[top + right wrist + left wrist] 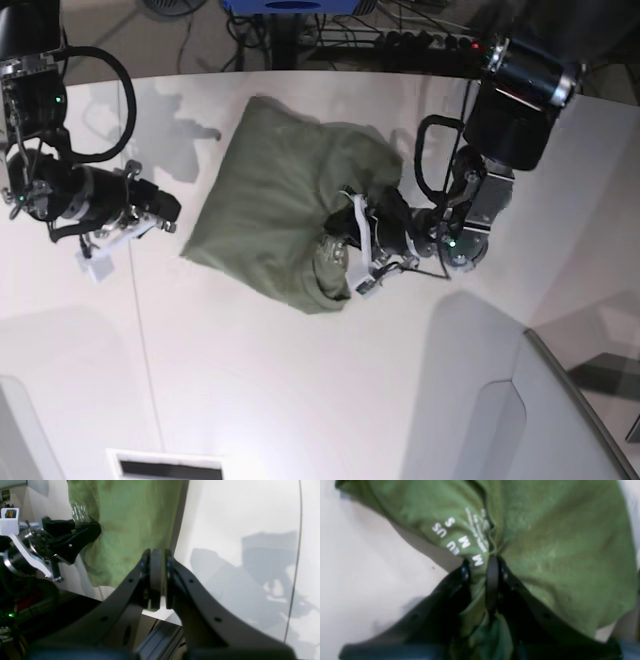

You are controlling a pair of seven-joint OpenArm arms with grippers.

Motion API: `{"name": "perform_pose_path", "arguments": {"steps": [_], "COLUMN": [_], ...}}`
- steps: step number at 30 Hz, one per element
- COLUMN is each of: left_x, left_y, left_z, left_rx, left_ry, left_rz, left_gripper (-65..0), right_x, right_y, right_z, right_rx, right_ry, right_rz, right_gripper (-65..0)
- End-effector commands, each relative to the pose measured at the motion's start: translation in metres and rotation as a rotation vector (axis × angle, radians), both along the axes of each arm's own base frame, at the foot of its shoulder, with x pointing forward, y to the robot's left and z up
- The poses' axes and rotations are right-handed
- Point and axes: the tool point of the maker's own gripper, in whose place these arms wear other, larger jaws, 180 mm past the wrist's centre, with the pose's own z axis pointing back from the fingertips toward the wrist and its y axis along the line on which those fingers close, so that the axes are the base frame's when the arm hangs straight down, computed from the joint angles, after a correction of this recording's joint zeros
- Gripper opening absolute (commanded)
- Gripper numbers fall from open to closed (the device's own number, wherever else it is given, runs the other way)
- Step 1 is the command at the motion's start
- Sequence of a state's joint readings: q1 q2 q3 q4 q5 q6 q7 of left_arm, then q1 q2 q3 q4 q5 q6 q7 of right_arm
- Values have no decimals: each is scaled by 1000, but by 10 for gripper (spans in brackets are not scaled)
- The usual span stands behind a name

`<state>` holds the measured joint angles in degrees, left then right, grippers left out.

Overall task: Layout the t-shirt on the table in an organized manner, then fold the t-shirt properly
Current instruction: 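Pull the shirt corner with the left gripper to square the stack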

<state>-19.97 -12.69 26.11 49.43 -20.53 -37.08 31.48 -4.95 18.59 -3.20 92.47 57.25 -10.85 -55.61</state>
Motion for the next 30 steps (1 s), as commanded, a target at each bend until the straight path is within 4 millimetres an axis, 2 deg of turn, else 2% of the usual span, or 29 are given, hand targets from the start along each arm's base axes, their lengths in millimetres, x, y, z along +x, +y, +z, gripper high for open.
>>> {"name": "perform_pose_path", "arguments": {"steps": [1,4,7,10,15,22,27,30], "left_x": [-8,-11,-1,7,18,20,13,8], "left_y": [29,39,43,46,10,-53,-66,-75], "left_z": [-13,-9,1,2,2,13,7,4], "left_rx": [171,279,381,513,613,551,537,524], "left_ry": [28,-18,-87,-154,-263,-335,-311,-301], "left_rz": [-69,-237,-377,-506,-638,-690,-696,-701], "left_gripper": [-650,-650,-650,-650,-650,-650,-650,-650], "right_x": [10,10,10,11,9,8,8,9], "right_y": [-3,-3,-3,-3,-3,-4,-5,-19], "right_z": [11,10,10,11,9,9,8,9], "right_rx": [3,3,3,3,3,1,1,-7], "right_ry": [-40,-39,-39,-41,-36,-34,-32,-35], "right_rz": [1,0,0,0,0,-2,-5,-43], "right_gripper": [-621,-621,-621,-621,-621,-621,-621,-621]}}
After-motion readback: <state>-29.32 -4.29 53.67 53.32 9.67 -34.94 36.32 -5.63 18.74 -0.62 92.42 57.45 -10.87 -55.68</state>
